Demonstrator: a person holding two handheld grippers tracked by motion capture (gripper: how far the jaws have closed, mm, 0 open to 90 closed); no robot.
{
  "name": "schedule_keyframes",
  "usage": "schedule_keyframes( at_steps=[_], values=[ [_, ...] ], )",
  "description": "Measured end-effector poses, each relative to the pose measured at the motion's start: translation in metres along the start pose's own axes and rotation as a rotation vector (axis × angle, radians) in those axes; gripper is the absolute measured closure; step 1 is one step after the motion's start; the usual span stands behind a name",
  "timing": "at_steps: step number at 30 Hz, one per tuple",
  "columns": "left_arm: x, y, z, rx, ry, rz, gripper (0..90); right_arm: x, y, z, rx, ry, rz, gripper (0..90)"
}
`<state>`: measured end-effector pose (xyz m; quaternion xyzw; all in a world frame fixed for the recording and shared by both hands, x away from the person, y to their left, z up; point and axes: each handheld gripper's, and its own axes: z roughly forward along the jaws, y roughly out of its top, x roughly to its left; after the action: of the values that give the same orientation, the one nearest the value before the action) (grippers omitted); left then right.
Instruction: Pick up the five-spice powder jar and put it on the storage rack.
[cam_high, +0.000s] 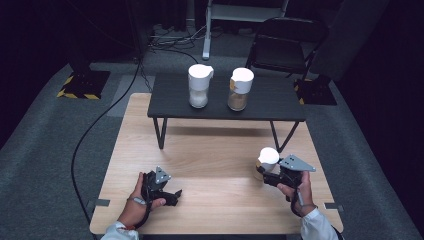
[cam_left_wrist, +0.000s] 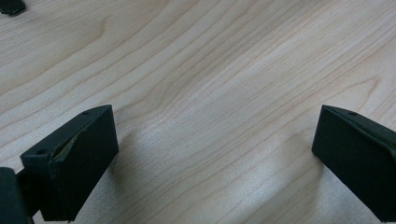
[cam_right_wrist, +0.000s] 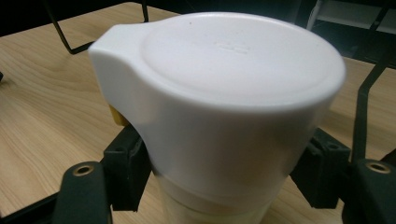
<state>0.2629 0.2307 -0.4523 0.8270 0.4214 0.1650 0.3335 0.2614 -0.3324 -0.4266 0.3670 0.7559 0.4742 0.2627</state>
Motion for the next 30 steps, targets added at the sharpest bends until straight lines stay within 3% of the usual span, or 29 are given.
schedule_keyframes(
  at_steps=[12,22,30],
  values=[
    [0.000,0.000,0.000,0.000,0.000,0.001,0.0,-0.001,0.007,-0.013,-0.008,-0.012,-0.012,29.9],
    [0.000,0.000,0.000,0.000,0.000,0.001,0.0,0.002,0.026,-0.023,-0.016,-0.020,-0.019,29.9],
    [0.000,0.000,0.000,0.000,0.000,0.001,0.0,0.002,0.041,-0.032,-0.021,-0.055,-0.014,29.9]
  ],
)
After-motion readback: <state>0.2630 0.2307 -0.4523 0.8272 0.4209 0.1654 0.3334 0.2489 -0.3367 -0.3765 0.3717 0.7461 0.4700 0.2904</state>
